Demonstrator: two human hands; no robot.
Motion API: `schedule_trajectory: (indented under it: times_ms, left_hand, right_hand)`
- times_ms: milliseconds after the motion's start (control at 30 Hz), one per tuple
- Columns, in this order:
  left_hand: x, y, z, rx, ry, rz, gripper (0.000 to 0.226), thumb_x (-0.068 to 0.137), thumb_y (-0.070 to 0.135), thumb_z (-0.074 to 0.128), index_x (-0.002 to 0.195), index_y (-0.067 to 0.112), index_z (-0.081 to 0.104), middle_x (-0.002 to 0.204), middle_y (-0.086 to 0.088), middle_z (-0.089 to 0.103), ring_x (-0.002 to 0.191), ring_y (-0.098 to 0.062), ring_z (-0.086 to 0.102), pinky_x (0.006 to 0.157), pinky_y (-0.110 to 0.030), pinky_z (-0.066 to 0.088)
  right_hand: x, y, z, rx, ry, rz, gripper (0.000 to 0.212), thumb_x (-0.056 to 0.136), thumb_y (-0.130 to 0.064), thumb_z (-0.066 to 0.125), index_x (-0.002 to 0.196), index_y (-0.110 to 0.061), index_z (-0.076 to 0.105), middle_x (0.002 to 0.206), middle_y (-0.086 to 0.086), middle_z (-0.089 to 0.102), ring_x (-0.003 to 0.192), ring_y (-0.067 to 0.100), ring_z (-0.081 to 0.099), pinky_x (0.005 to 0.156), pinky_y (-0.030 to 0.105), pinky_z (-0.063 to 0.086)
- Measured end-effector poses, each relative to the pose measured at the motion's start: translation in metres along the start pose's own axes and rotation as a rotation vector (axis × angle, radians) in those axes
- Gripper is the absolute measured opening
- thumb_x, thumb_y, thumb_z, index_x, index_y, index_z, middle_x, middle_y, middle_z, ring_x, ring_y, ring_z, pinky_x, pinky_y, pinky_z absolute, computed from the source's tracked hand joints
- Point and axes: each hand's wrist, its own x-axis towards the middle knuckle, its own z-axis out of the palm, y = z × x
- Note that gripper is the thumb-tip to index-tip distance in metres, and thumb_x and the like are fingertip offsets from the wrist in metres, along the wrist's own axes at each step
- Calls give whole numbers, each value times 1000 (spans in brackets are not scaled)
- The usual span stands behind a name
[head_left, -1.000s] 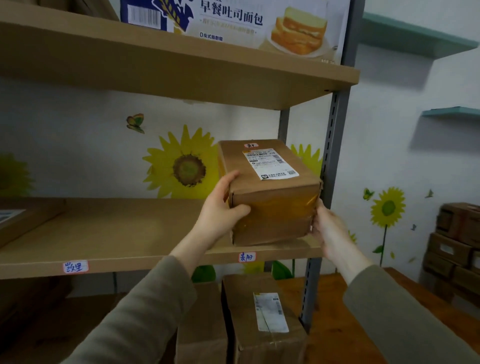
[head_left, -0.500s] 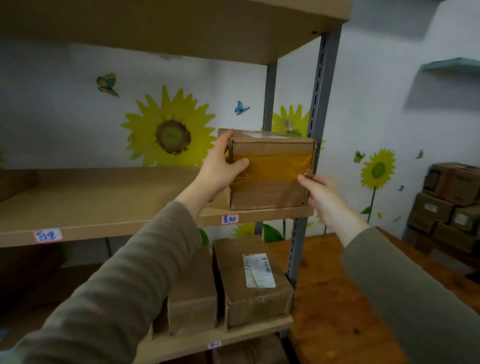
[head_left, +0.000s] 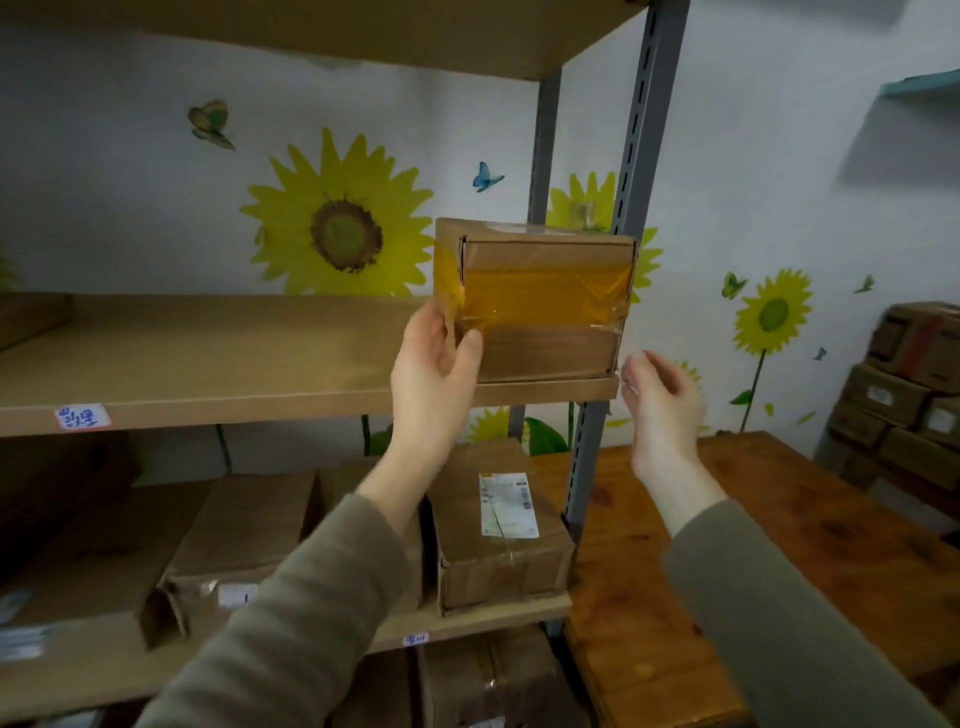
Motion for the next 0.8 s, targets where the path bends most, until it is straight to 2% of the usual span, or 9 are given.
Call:
schedule_trajectory:
  times_ms: [67,133,267,367,467,533,600,700,800]
  left_hand:
    - [-38,-23,-6,-26,78,36,32,92,8,52,124,11,53,113,11,60,104,4,57,88,-9,46]
    - [-72,-56,-10,30,55,-34,23,91,6,52,113,13,59,104,10,64,95,4,60,78,-6,46]
    - [-112,-124,-19,212,-86,-423,34,92,14,55,126,11,54,116,1,62,112,-11,57,82,-7,43]
    - [-118,-153,-27,318,-122,-583,42,92,18,55,132,8,48,126,-5,59,114,-11,53,88,-16,39]
    - [-114,-171,-27,341,-176,-623,39,93,18,53,130,6,50,119,-1,62,103,-5,57,85,-12,40]
    - [-111,-183,-24,338,-219,-644,34,94,19,52,125,7,53,96,12,60,82,4,52,68,-6,38]
    - [-108,-194,-22,352,-250,-651,34,94,21,52,125,10,52,85,19,51,77,4,49,62,-7,37]
    - [-104,-206,-21,368,-256,-629,31,94,21,52,122,8,54,88,15,56,77,2,51,61,-7,42]
    - [-102,-212,-20,406,-220,-570,36,93,27,54,123,7,56,107,5,61,88,0,52,69,-4,41]
  right_hand:
    - [-22,25,-14,58,51,63,7,90,-14,60,94,-19,60,107,7,63,99,17,61,83,23,48]
    - [-40,63,-28,25,70,171,6,90,-12,59,92,-17,58,105,8,62,96,18,60,84,26,48]
    - [-57,132,-50,-229,52,373,15,89,-18,61,103,-13,59,104,7,62,94,19,57,83,30,46]
    - [-58,160,-58,-336,42,449,18,89,-22,61,104,-12,57,104,8,59,94,20,53,84,31,42]
    - [-51,174,-54,-413,10,465,23,89,-25,60,105,-10,54,111,14,59,93,22,50,88,35,41]
    - [-47,181,-50,-451,-10,484,31,90,-26,59,111,-4,53,116,17,58,94,24,50,92,37,41]
    - [-44,189,-48,-468,-28,502,35,90,-27,59,112,-2,52,120,18,57,98,28,51,92,36,40]
    - [-40,198,-46,-471,-50,522,36,90,-29,60,118,-8,53,122,11,55,108,26,51,94,35,38]
    - [-41,201,-47,-438,-26,511,37,90,-26,59,123,-10,54,119,6,57,115,25,51,95,33,39]
